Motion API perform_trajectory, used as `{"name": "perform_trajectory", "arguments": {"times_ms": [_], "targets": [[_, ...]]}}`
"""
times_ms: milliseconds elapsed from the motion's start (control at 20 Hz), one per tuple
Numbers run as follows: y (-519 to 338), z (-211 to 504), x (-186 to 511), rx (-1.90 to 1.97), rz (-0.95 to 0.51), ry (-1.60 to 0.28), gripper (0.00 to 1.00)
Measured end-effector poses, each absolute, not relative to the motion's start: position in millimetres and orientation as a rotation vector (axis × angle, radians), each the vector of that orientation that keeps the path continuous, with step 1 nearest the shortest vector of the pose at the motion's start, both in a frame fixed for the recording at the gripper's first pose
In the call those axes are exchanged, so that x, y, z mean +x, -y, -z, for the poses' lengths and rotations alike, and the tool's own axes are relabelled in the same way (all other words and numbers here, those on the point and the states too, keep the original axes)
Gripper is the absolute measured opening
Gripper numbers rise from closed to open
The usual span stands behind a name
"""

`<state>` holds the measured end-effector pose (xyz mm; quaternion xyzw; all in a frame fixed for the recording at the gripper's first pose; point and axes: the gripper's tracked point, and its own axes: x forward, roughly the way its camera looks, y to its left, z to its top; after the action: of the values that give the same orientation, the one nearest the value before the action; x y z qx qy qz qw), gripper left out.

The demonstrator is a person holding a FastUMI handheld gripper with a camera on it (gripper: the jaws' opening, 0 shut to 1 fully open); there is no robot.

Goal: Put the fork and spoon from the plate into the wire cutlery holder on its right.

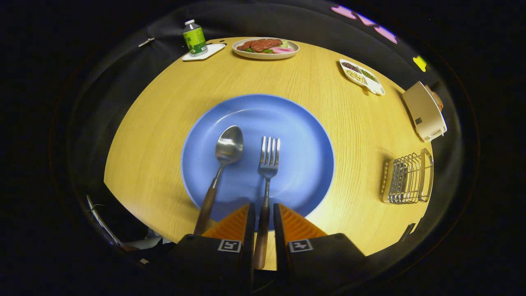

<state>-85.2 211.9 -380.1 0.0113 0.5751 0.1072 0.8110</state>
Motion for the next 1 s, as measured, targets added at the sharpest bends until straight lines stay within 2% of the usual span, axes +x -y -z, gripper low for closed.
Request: {"name": "perform_trajectory", "arguments": {"times_ms": [50,100,150,250,700,1000], "targets": [[-214,381,-87,0.041,-0.233,-1.242,0.22],[-214,390,-88,0.053,-0.226,-1.252,0.22],[-213,380,-89,0.064,-0.225,-1.261,0.15],[-213,382,-84,0.083,-0.230,-1.257,0.12],[-194,336,-67,0.233,-0.245,-1.199,0.10],[-120,282,-69,0.232,-0.300,-1.154,0.10]]}}
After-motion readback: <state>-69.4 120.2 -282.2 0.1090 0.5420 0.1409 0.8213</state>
